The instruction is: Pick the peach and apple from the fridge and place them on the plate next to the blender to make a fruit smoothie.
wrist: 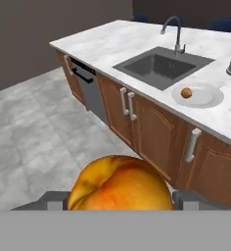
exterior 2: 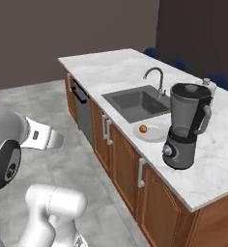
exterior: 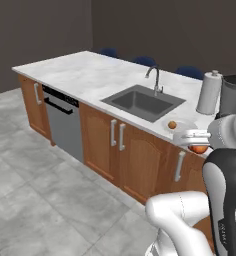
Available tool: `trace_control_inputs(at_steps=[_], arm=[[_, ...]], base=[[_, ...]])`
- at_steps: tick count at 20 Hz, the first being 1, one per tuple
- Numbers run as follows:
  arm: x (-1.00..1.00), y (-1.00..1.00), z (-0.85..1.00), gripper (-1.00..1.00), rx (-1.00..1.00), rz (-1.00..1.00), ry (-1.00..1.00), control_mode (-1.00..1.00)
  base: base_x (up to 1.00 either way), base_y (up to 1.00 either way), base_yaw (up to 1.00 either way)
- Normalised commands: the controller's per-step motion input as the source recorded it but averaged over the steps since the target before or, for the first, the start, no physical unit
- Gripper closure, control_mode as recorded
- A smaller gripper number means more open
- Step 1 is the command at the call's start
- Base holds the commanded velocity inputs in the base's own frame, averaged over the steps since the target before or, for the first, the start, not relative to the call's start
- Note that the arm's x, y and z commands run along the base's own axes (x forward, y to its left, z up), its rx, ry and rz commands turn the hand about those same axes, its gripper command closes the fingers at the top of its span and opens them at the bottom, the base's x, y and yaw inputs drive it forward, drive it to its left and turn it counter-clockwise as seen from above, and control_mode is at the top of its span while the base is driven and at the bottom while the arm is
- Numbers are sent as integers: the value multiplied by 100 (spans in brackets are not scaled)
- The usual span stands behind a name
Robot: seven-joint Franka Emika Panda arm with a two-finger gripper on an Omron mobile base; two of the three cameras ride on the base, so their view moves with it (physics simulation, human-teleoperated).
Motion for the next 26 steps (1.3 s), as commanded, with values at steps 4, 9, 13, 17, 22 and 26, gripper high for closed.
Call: trace_control_inputs(at_steps=[4,9,13,17,22,26], arm=[[0,0,0,100,0,0,0,100],[0,0,0,100,0,0,0,100],[0,0,0,100,0,0,0,100],[0,0,0,100,0,0,0,100],[0,0,0,100,0,0,0,100],[0,0,0,100,0,0,0,100]], base=[[50,0,-50],[50,9,-51],[40,15,-55],[28,34,-57],[38,58,-46],[28,64,-32]])
